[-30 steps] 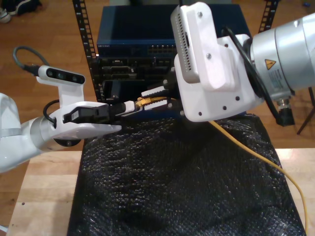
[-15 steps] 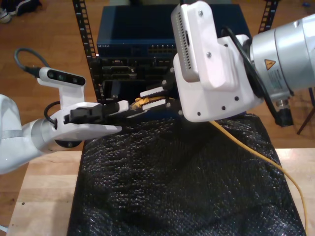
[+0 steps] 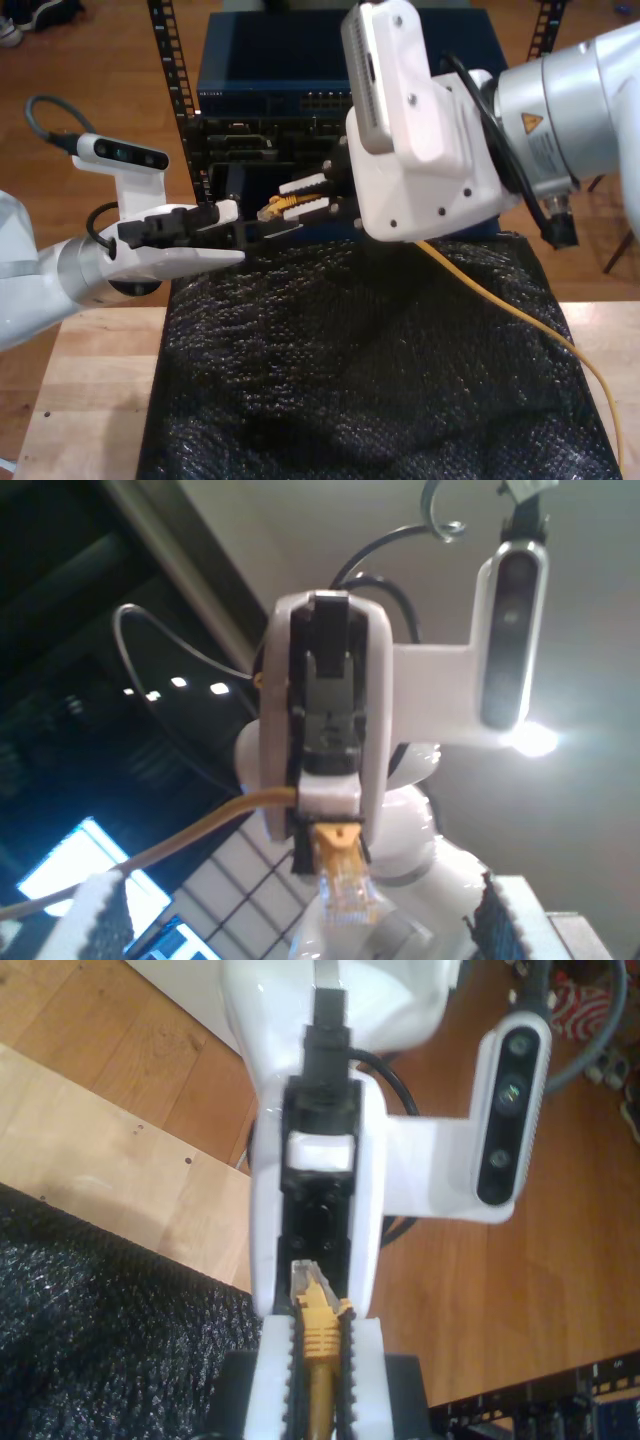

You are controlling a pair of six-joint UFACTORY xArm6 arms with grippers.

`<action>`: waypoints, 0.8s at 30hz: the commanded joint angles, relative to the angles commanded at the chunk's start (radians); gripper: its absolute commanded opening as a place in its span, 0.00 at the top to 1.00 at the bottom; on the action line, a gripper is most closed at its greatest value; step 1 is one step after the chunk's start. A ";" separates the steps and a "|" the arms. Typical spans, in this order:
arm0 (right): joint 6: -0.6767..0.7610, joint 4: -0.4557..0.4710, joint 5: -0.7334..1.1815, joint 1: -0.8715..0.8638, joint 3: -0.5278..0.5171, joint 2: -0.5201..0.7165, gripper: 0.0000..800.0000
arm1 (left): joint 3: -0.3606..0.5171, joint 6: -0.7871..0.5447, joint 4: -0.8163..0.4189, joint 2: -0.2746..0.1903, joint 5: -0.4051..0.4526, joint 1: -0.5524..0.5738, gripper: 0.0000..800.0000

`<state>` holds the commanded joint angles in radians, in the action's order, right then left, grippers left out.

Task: Grab the cable and plug it in

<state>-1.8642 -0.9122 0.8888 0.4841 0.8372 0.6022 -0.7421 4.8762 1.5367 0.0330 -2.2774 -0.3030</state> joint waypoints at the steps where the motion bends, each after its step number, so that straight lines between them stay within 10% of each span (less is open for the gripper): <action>1: 0.011 0.002 0.003 -0.011 0.012 -0.009 1.00 | -0.012 0.000 -0.002 -0.002 0.014 -0.009 0.01; 24: 0.193 0.011 0.203 -0.285 0.080 -0.146 1.00 | -0.345 0.002 -0.218 -0.028 0.164 -0.110 0.00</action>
<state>-1.6709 -0.9014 1.0913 0.1987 0.9170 0.4565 -1.0873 4.8777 1.3188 0.0054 -2.1132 -0.4135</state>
